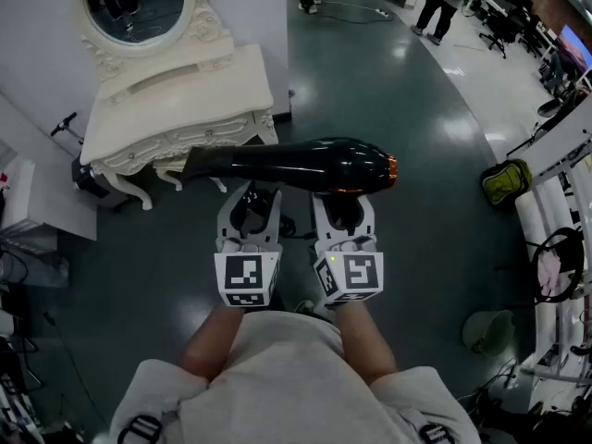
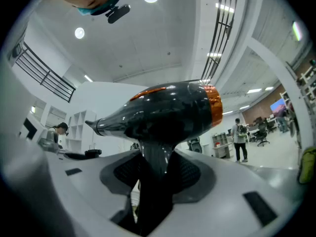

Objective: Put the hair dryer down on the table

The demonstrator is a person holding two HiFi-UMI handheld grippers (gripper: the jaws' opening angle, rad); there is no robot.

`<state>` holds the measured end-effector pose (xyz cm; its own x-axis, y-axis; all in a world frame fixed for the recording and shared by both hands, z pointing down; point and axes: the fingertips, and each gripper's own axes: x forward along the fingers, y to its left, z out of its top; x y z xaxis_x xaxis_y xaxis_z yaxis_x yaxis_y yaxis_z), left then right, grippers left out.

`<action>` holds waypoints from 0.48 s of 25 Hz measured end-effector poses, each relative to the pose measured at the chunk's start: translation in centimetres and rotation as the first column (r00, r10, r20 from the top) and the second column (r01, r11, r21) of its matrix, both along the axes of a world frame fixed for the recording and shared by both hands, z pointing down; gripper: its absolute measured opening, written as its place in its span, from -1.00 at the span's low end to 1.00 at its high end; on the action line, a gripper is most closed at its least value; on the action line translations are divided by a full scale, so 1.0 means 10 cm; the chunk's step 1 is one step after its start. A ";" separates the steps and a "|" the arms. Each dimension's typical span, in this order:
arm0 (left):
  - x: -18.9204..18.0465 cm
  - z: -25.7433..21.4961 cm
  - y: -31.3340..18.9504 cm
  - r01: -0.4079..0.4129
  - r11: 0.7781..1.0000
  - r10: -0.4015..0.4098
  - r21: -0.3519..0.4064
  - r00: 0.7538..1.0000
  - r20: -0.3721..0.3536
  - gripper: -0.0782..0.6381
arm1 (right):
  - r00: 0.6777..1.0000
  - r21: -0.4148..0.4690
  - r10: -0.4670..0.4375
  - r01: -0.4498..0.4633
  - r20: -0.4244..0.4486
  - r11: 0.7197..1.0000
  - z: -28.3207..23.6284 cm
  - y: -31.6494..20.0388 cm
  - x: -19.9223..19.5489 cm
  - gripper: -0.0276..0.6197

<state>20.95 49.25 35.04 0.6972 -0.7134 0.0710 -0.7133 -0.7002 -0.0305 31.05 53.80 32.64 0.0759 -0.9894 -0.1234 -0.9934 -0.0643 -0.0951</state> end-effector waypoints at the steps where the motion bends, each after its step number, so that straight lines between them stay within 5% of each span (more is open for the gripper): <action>1: 0.00 0.00 0.00 -0.004 1.000 0.004 0.002 1.000 0.002 -0.32 | 1.000 0.002 0.005 -0.005 0.003 1.000 0.00 0.00 0.00 -0.34; 12: -0.16 -0.01 0.00 0.034 0.999 -0.033 -0.014 0.999 0.038 -0.32 | 0.997 -0.012 -0.020 0.021 0.072 1.000 0.05 -0.04 -0.11 -0.34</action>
